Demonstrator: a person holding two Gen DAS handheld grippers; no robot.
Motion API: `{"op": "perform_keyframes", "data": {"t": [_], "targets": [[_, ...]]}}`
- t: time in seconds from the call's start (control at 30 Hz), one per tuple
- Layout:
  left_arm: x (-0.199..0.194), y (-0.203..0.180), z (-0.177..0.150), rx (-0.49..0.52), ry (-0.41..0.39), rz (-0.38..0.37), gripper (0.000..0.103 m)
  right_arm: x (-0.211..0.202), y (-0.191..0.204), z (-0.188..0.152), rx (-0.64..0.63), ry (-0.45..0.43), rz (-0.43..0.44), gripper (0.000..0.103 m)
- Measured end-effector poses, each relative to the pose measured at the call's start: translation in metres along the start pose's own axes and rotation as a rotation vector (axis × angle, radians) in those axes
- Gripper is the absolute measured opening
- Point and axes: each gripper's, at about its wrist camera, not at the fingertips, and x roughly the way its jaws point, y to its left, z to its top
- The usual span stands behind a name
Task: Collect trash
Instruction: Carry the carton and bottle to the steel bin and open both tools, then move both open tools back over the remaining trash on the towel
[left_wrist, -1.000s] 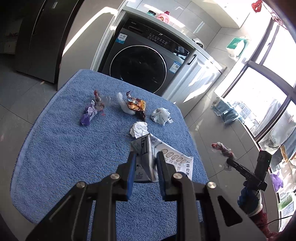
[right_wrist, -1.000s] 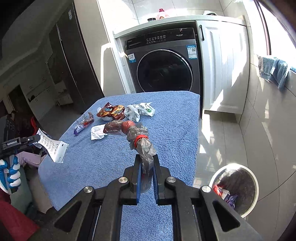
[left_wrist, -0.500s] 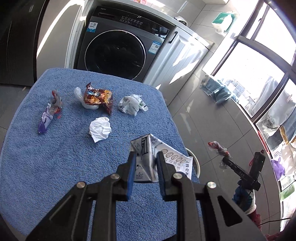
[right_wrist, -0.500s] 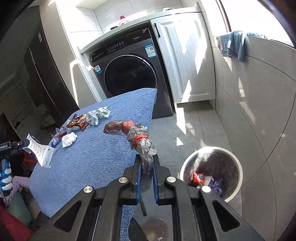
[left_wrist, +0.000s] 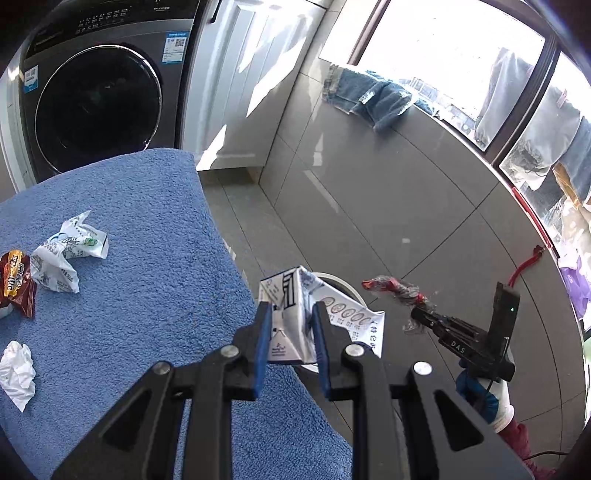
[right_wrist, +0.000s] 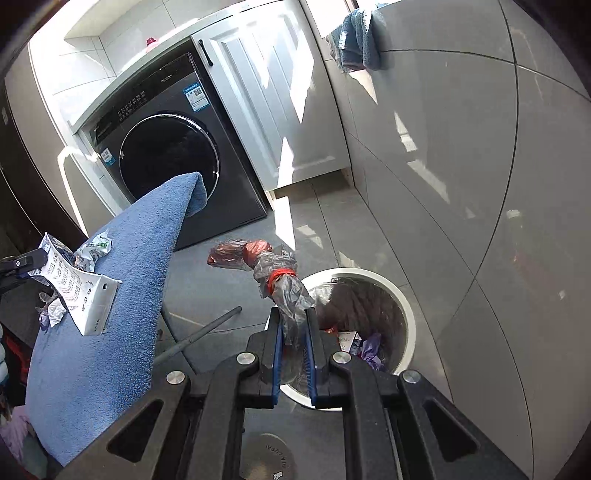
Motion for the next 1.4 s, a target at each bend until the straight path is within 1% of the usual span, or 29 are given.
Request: {"op": "perform_keyframes", "data": {"t": [0.1,0.17,0.27,0.3,0.33,0.37,0.4,0.47,0.57,0.67,0.77,0.83,0.9,0.97,1.07,1.13,1.2,1.27,1.33,1.4], "targets": [[0.042,-0.026,0.015,0.046,0.039,0.006,0.021,0.018,-0.014,0.005,0.027,0.022,-0.022,0.011],[0.068,-0.042,0.02,0.085,0.055,0.039,0.021,0.032,-0.021,0.008,0.044,0.037,-0.03,0.012],[0.104,-0.057,0.025,0.105,0.089,0.044,0.022,0.048,-0.03,0.01,0.064,0.054,-0.05,0.014],[0.114,-0.061,0.027,0.107,0.096,0.038,0.022,0.052,-0.032,0.011,0.07,0.058,-0.061,0.022],[0.124,-0.065,0.027,0.113,0.108,0.037,0.022,0.055,-0.033,0.011,0.074,0.061,-0.069,0.027],[0.132,-0.067,0.027,0.118,0.115,0.042,0.025,0.057,-0.035,0.011,0.079,0.064,-0.081,0.035],[0.138,-0.07,0.028,0.119,0.12,0.046,0.029,0.058,-0.037,0.01,0.082,0.066,-0.091,0.039],[0.145,-0.072,0.028,0.115,0.126,0.036,0.044,0.054,-0.038,0.009,0.086,0.066,-0.103,0.041],[0.141,-0.071,0.028,0.097,0.122,0.013,0.046,0.046,-0.04,0.005,0.083,0.065,-0.117,0.045],[0.123,-0.067,0.025,0.102,0.093,0.013,0.046,0.034,-0.039,0.0,0.08,0.059,-0.119,0.048],[0.095,-0.058,0.022,0.094,0.041,0.036,0.046,0.017,-0.03,-0.002,0.078,0.031,-0.117,0.056],[0.071,-0.049,0.016,0.085,-0.005,0.06,0.046,0.003,-0.019,-0.003,0.068,0.003,-0.132,0.062],[0.047,-0.04,0.009,0.084,-0.049,0.097,0.046,-0.011,-0.004,-0.002,0.05,-0.031,-0.155,0.07],[0.022,-0.033,0.001,0.094,-0.092,0.137,0.046,-0.025,0.012,-0.001,0.028,-0.059,-0.164,0.075],[-0.018,-0.022,-0.018,0.124,-0.162,0.223,0.046,-0.046,0.041,0.001,-0.017,-0.115,-0.162,0.082],[-0.044,-0.016,-0.03,0.142,-0.19,0.274,0.046,-0.061,0.061,0.003,-0.043,-0.161,-0.16,0.087],[-0.073,-0.006,-0.042,0.144,-0.221,0.315,0.049,-0.073,0.083,0.008,-0.071,-0.207,-0.146,0.093],[-0.098,0.002,-0.053,0.139,-0.247,0.358,0.059,-0.084,0.107,0.011,-0.101,-0.255,-0.128,0.096],[-0.121,0.01,-0.062,0.134,-0.277,0.409,0.063,-0.097,0.13,0.014,-0.131,-0.302,-0.095,0.102],[-0.144,0.02,-0.071,0.121,-0.309,0.449,0.065,-0.107,0.152,0.016,-0.158,-0.335,-0.046,0.103]]}}
